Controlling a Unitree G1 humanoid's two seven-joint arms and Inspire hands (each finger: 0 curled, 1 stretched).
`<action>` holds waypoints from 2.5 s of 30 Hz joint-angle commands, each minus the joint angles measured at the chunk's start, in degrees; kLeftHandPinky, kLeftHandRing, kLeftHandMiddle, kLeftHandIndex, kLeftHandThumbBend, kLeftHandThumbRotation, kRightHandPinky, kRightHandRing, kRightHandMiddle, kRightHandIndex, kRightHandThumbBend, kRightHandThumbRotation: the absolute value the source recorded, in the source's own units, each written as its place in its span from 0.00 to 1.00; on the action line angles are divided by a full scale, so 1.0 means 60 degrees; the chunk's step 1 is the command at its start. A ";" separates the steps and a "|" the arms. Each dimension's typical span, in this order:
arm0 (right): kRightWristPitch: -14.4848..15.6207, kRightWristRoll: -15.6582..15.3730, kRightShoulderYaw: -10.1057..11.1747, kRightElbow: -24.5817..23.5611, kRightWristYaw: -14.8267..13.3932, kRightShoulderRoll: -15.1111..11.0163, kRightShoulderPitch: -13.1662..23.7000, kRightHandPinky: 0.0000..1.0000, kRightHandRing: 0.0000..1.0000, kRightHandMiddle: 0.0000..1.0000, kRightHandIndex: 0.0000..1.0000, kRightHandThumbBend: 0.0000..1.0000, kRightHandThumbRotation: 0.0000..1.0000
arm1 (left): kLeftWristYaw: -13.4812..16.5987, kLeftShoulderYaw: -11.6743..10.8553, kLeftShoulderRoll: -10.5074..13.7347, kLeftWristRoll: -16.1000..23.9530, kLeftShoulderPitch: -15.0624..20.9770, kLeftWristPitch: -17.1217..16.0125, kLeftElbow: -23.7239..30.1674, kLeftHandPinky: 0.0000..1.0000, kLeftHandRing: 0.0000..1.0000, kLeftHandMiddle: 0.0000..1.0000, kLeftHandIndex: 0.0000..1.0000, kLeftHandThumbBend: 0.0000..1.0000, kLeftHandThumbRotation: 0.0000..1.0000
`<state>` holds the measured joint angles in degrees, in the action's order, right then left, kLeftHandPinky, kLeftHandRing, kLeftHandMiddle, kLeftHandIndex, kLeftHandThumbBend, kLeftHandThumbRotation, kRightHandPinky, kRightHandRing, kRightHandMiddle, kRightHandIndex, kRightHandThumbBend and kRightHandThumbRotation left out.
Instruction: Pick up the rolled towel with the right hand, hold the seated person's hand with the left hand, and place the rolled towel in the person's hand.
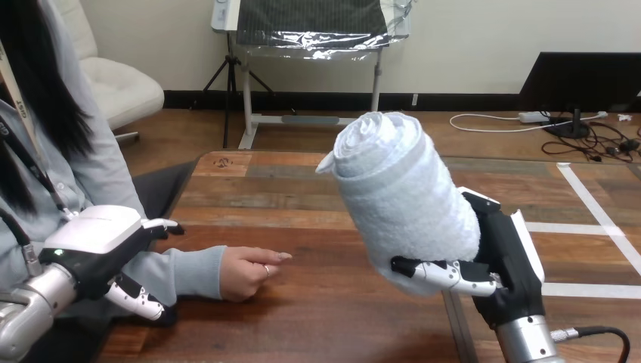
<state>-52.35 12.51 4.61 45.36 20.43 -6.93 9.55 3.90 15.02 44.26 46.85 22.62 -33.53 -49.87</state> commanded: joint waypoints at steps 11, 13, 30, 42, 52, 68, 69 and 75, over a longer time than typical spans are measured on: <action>0.0179 0.0447 0.0142 -0.1768 0.0128 0.0136 -0.0118 0.24 0.31 0.43 0.44 0.53 0.00 | 0.1086 0.0877 -0.0400 0.0203 0.1516 -0.0079 -0.1547 0.76 0.77 0.79 0.82 1.00 0.41; 0.0208 0.0468 0.0134 -0.1877 0.0145 0.0146 -0.0176 0.24 0.31 0.43 0.44 0.53 0.00 | 0.1058 0.0960 -0.0454 0.0169 0.1606 -0.0087 -0.1731 0.75 0.77 0.78 0.81 1.00 0.42; 0.0571 0.0568 0.0070 -0.2772 0.0219 0.0247 -0.0671 0.23 0.29 0.42 0.44 0.52 0.00 | 0.1045 0.1299 -0.1129 -0.0146 0.2063 0.0316 -0.2880 0.69 0.72 0.76 0.80 1.00 0.36; 0.0681 0.0602 0.0053 -0.2909 0.0281 0.0297 -0.0802 0.23 0.29 0.42 0.44 0.52 0.00 | 0.1447 0.1542 -0.1536 -0.0132 0.2161 0.0697 -0.3229 0.65 0.69 0.74 0.77 1.00 0.32; 0.0880 0.0609 0.0021 -0.3049 0.0303 0.0363 -0.0882 0.23 0.30 0.42 0.44 0.51 0.00 | 0.1553 0.1761 -0.1830 -0.0173 0.2302 0.0917 -0.3379 0.62 0.68 0.72 0.75 1.00 0.33; 0.0888 0.0401 0.0002 -0.3096 0.0205 0.0521 -0.0897 0.23 0.30 0.42 0.44 0.53 0.00 | 0.1212 0.1950 -0.2199 -0.0255 0.2516 0.1080 -0.3218 0.62 0.69 0.73 0.74 1.00 0.32; 0.0896 0.0393 -0.0001 -0.3110 0.0199 0.0532 -0.0903 0.23 0.30 0.42 0.44 0.53 0.00 | 0.1198 0.1956 -0.2206 -0.0259 0.2521 0.1076 -0.3205 0.62 0.69 0.73 0.74 1.00 0.32; 0.0838 0.0471 -0.0023 -0.3041 0.0329 0.0578 -0.0854 0.23 0.30 0.42 0.44 0.53 0.00 | 0.1154 0.1999 -0.2271 -0.0264 0.2550 0.1003 -0.3072 0.62 0.68 0.72 0.74 1.00 0.32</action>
<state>-46.41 14.61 4.38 30.75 22.29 -4.12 1.63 11.63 24.78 33.59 45.13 36.37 -27.10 -69.31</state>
